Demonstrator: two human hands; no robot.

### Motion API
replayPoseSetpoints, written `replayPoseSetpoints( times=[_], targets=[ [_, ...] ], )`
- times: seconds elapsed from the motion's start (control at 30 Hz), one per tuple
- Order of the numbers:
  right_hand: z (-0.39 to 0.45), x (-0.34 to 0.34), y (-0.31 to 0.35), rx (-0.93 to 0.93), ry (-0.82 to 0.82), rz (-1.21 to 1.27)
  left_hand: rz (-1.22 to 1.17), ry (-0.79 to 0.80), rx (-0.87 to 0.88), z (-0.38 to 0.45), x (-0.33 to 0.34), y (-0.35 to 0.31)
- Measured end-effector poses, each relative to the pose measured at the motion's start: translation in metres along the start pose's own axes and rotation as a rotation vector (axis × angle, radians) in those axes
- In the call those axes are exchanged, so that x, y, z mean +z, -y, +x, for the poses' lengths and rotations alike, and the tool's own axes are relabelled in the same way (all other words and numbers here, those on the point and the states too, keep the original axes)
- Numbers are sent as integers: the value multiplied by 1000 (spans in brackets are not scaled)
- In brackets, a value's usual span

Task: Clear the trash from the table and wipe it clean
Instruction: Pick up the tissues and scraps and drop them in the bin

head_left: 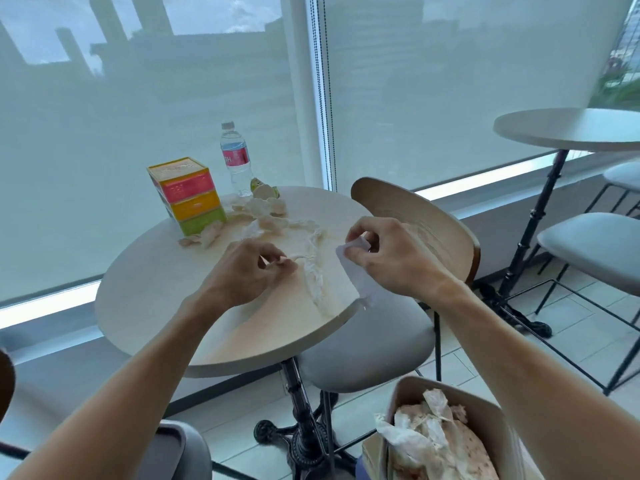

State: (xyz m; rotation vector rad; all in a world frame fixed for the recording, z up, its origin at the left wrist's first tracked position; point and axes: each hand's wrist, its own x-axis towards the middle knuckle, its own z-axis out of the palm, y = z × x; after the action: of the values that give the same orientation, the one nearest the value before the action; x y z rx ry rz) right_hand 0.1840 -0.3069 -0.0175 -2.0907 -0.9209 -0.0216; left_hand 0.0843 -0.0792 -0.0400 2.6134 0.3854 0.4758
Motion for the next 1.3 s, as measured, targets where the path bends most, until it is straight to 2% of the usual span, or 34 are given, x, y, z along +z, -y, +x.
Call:
replayPoseSetpoints(
  times=[0.13,0.27,0.37,0.57,0.83,0.97,1.1,1.3],
  targets=[
    [-15,-15,-11,33,22,39,-113,-101,7,-9,0,-16],
    [-32,-20,-30,72,112,69,-253,-211,29,-24,-1,-44],
    [-49,-21,-47,98,188,65,-346,-214,62,-37,0,-67],
    [-84,-12,-94,214,340,-39,-550,-149,85,-70,18,-118],
    [-129,12,-157,347,523,-281,-582,-21,5,-106,70,-150],
    [-139,8,-173,368,644,-315,-595,64,-70,-121,111,-148],
    [-137,-7,-181,385,636,-279,-535,167,-195,-136,155,-144],
    [-130,-27,-173,356,588,-230,-348,275,-279,-151,224,-126]
  ],
)
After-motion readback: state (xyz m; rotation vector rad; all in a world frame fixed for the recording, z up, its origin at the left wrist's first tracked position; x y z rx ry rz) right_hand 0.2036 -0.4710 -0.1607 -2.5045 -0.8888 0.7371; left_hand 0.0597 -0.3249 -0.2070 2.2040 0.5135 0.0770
